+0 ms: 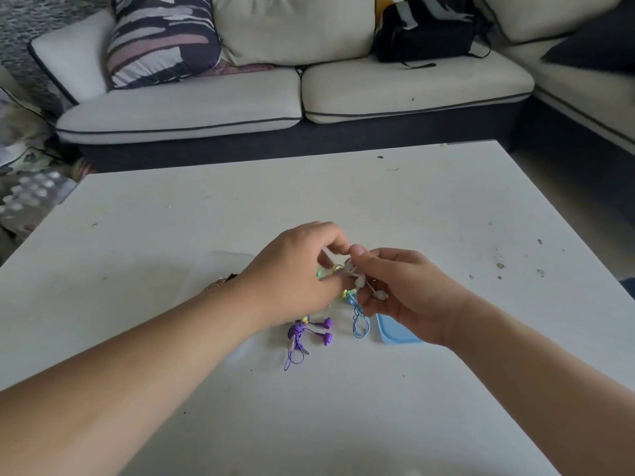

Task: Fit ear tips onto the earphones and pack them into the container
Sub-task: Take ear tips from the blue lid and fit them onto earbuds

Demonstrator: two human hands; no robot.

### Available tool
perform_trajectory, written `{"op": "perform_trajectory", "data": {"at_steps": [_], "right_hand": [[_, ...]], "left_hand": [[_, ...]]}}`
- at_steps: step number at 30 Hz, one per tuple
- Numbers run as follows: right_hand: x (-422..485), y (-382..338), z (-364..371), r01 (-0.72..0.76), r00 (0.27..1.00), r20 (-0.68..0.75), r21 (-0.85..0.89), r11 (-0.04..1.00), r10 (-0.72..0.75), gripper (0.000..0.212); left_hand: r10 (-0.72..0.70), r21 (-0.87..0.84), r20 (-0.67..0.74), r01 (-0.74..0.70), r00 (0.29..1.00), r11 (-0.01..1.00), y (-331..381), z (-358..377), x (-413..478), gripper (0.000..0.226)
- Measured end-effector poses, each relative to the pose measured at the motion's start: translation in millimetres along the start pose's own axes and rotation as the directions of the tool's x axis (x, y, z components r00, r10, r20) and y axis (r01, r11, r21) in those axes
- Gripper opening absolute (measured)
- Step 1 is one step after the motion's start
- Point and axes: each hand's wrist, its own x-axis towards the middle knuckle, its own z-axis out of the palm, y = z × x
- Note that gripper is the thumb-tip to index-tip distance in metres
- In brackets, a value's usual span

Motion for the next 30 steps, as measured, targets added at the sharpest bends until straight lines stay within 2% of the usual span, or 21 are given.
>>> {"op": "perform_trajectory", "data": {"at_steps": [2,4,11,16,23,25,27,30], "right_hand": [[-1,-1,0,-0.012,1.0,0.015,0.024,1.0,0.011,0.054],[-1,-2,-1,-0.012,1.0,0.028,0.067,0.998,0.01,0.051],[-3,-4,-3,-0.051,0.998,0.042,0.075,0.996,0.048,0.028],[-2,-9,-6,-0.116,0.992,0.055,0.09,0.989,0.111,0.029],[-2,-8,-9,-0.18,0.981,0.082,0.06,0.982,0.175,0.027],[-2,-9,-9,-0.178,0.982,0.077,0.076,0.981,0.172,0.03],[-2,-8,-9,-0.175,0.983,0.067,0.084,0.981,0.169,0.03],[-3,-5,-10,-0.158,0.987,0.048,0.043,0.987,0.156,0.037]], "left_hand": [[0.156,0.081,-0.043,-0.152,0.987,0.985,-1,2,3,0.021],[0.222,0.114,-0.085,-0.211,0.971,0.971,-2,1,5,0.013],[0.283,0.131,-0.026,-0.277,0.959,0.952,1,0,4,0.015],[0.395,0.259,0.041,-0.391,0.918,0.883,8,1,4,0.016],[0.376,0.399,0.1,-0.383,0.921,0.833,11,7,6,0.016],[0.319,0.327,0.09,-0.331,0.943,0.885,12,6,7,0.012],[0.242,0.191,0.06,-0.249,0.969,0.95,12,5,5,0.008],[0.118,-0.005,-0.017,-0.118,0.993,0.993,12,4,3,0.009]]}}
